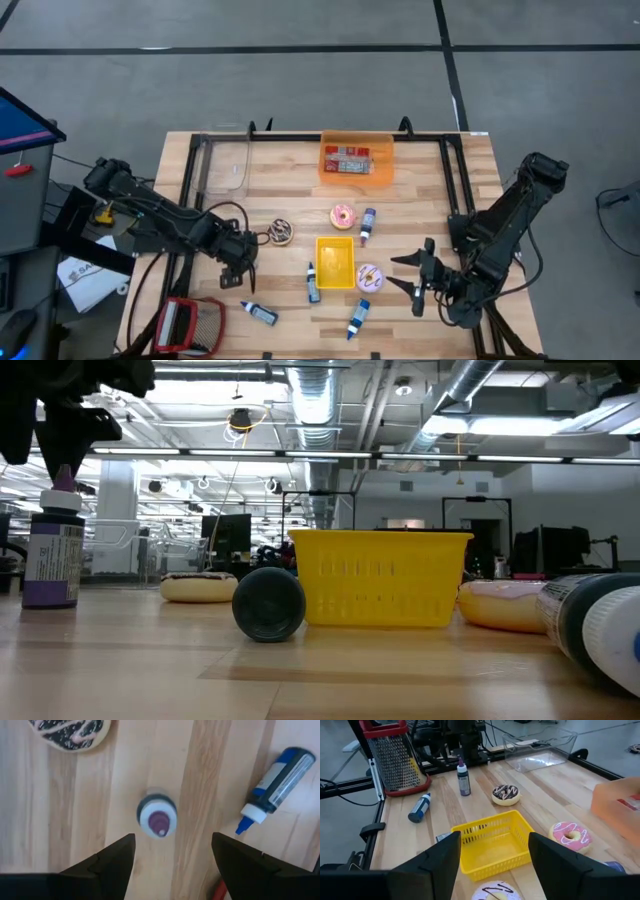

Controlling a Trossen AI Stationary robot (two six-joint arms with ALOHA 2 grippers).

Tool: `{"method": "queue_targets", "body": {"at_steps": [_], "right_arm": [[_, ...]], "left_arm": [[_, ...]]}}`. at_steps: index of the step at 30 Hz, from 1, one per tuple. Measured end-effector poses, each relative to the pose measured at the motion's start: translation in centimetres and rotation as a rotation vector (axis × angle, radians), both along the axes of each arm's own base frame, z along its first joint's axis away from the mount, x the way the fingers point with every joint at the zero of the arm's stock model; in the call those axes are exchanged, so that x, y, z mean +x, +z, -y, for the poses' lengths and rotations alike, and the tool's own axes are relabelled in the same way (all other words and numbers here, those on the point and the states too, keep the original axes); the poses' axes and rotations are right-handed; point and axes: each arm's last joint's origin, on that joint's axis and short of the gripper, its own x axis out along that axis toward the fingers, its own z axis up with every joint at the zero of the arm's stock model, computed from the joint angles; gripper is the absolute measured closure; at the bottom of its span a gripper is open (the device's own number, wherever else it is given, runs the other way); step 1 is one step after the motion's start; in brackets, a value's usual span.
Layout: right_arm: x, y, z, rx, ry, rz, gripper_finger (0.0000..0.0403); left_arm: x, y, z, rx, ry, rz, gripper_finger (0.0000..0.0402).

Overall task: Pick & Place Food Item
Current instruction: Put the left purple food coloring bottle into the transparent bin

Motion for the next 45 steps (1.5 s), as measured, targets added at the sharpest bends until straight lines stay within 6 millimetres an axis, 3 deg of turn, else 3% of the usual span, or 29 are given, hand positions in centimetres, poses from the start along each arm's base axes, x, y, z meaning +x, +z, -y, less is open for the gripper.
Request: {"method": "queue_targets", "body": {"at_steps": [8,19,28,40,45], "right_arm": [[0.0,0.0,0.0,0.000,0.000,0.000,0.0177],[0.0,0.0,0.0,-0.002,-0.001,0.000,0.0177],[0.0,0.0,0.0,0.005,-0.004,0.003,0.0177],[0.0,0.0,0.0,0.005,-0.004,0.002,0.0177],[0.0,0.0,0.0,0.005,-0.004,0.002,0.0177]], "left_arm": [[0.3,-0.1,0.0,0.016,-0.012,0.034,0.0143],[0.2,-2.6,-0.1,0.043,-0.019,0.043,0.0143],[0.3,-2.7,-0.1,0.066,-0.030,0.067,0.0147],[0.3,-2.7,-0.1,0.066,-0.027,0.066,0.0220],[0.1,-3.1,-0.2,0.069,-0.028,0.055,0.0275]]}}
